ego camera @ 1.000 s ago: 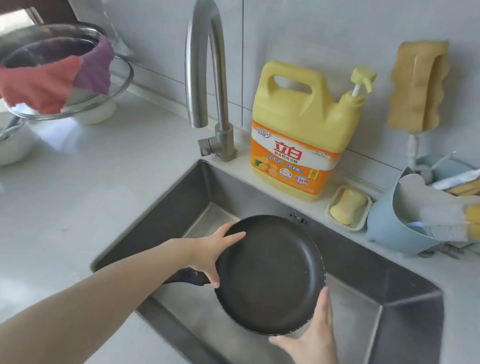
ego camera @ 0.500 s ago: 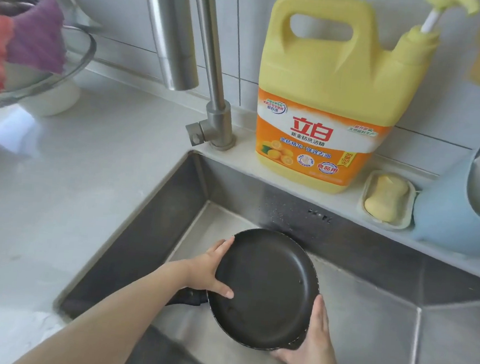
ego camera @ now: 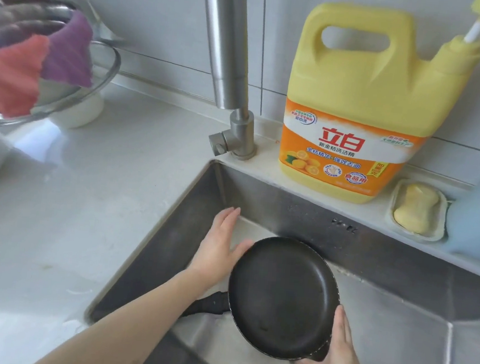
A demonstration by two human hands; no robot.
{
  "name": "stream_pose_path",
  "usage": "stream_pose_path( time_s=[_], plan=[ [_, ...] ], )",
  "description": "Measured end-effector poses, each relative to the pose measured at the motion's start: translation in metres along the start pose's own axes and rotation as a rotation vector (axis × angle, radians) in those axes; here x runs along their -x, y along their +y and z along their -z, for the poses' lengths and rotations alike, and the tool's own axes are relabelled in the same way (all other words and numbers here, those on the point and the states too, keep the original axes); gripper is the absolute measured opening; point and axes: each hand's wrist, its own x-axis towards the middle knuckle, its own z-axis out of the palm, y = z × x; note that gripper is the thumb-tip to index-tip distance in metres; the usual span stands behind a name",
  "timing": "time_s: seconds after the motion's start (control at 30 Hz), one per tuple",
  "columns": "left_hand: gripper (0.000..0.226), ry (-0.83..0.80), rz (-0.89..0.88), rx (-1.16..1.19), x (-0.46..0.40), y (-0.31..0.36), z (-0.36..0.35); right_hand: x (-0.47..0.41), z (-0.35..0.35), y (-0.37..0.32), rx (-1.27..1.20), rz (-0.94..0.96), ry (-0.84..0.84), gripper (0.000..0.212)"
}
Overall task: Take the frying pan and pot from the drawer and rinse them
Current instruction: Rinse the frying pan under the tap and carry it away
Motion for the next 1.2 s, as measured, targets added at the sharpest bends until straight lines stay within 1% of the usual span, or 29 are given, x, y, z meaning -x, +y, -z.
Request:
stream_pose_path(
  time_s=[0.07,0.1,0.17,0.23,0.27,0.3,0.33,0.37,0.47,0.53,0.67,0.77,0.9,1.0,1.03,1.07,1.13,1.2],
  plan=[
    [0.063,0.279,-0.064,0.102,-0.007,0.023,0.028,-0.001,0.003,0.000,-0.011,-0.015,-0.006,0.164],
    [0.062,0.374,-0.071,0.138,-0.013,0.031,0.042,-0.001,0.004,-0.002,-0.010,-0.023,-0.011,0.166],
    [0.067,0.457,-0.020,0.187,-0.031,0.046,0.064,-0.002,0.004,-0.003,0.004,-0.028,-0.019,0.170],
    [0.069,0.418,0.100,0.209,-0.053,0.058,0.081,-0.003,0.004,-0.003,-0.006,-0.035,-0.027,0.169],
    [0.064,0.383,0.167,0.204,-0.063,0.064,0.087,-0.004,0.004,-0.003,-0.017,-0.036,-0.031,0.167],
    [0.051,0.351,0.211,0.202,-0.071,0.068,0.089,-0.004,0.004,-0.003,-0.022,-0.033,-0.039,0.165],
    [0.037,0.339,0.233,0.211,-0.077,0.071,0.090,-0.004,0.005,-0.003,-0.022,-0.029,-0.046,0.163],
    [0.029,0.344,0.239,0.230,-0.081,0.073,0.090,-0.003,0.005,-0.003,-0.025,-0.024,-0.050,0.160],
    [0.020,0.368,0.239,0.295,-0.086,0.076,0.086,-0.002,0.006,-0.004,-0.040,-0.028,-0.053,0.155],
    [0.017,0.363,0.257,0.293,-0.086,0.078,0.085,-0.001,0.006,-0.004,-0.051,-0.031,-0.057,0.153],
    [0.025,0.352,0.244,0.317,-0.085,0.074,0.088,0.000,0.007,-0.005,-0.051,-0.042,-0.065,0.150],
    [0.020,0.309,0.215,0.332,-0.083,0.064,0.091,0.001,0.008,-0.006,-0.045,-0.042,-0.069,0.148],
    [0.027,0.268,0.216,0.410,-0.081,0.055,0.089,0.001,0.009,-0.006,-0.053,-0.048,-0.064,0.149],
    [0.045,0.304,0.184,0.340,-0.063,0.038,0.075,0.000,0.009,-0.008,-0.046,-0.047,-0.057,0.152],
    [0.048,0.284,0.156,0.298,-0.053,0.025,0.065,0.000,0.009,-0.009,-0.040,-0.049,-0.055,0.152],
    [0.051,0.223,0.139,0.246,-0.040,0.013,0.054,0.000,0.010,-0.010,-0.039,-0.048,-0.055,0.153],
    [0.069,0.003,0.163,0.103,-0.015,-0.019,0.029,-0.001,0.011,-0.012,-0.052,-0.048,-0.060,0.155],
    [0.093,-0.249,0.221,-0.043,0.007,-0.039,0.007,-0.002,0.012,-0.012,-0.072,-0.050,-0.081,0.156]
  ],
)
